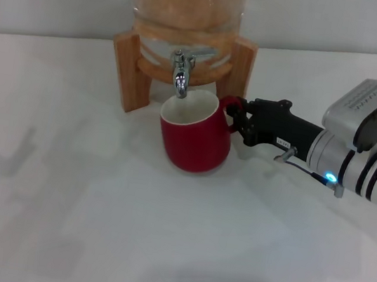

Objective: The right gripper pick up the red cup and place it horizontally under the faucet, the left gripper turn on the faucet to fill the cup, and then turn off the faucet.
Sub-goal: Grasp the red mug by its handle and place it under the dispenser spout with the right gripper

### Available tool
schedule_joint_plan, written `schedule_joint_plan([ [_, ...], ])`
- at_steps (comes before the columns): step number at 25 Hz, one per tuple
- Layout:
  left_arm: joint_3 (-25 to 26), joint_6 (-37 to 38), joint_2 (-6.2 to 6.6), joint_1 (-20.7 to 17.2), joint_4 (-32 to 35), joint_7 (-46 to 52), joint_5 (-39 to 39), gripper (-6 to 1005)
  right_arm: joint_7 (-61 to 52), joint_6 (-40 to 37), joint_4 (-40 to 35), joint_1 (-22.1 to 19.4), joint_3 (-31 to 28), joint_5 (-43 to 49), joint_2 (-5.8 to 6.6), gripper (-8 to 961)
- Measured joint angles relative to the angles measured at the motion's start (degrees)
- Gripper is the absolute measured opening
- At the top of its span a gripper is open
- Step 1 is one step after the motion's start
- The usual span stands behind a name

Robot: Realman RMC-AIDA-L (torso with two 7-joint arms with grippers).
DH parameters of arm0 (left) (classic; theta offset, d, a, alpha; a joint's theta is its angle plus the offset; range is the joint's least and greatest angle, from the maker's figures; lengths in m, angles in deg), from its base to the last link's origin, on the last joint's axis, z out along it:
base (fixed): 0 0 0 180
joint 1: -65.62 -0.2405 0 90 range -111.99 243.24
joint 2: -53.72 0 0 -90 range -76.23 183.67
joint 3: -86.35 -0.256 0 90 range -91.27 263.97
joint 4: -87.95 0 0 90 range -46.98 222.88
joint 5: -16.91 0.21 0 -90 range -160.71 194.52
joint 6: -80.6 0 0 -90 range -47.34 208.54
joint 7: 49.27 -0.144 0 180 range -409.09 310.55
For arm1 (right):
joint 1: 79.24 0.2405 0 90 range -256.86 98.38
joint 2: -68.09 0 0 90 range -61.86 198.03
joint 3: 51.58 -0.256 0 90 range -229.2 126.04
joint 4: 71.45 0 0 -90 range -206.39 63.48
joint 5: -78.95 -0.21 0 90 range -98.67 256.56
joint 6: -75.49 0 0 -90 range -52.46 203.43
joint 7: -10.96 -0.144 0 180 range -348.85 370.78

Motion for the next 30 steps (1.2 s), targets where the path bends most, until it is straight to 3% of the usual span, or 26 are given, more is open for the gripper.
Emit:
schedule_joint_plan([
  [30, 0.0, -0.1, 0.00, 0.0, 0.0, 0.0, 0.0, 876, 0.2, 1.5, 0.1, 0.0, -0.2, 0.4, -0.01, 150],
])
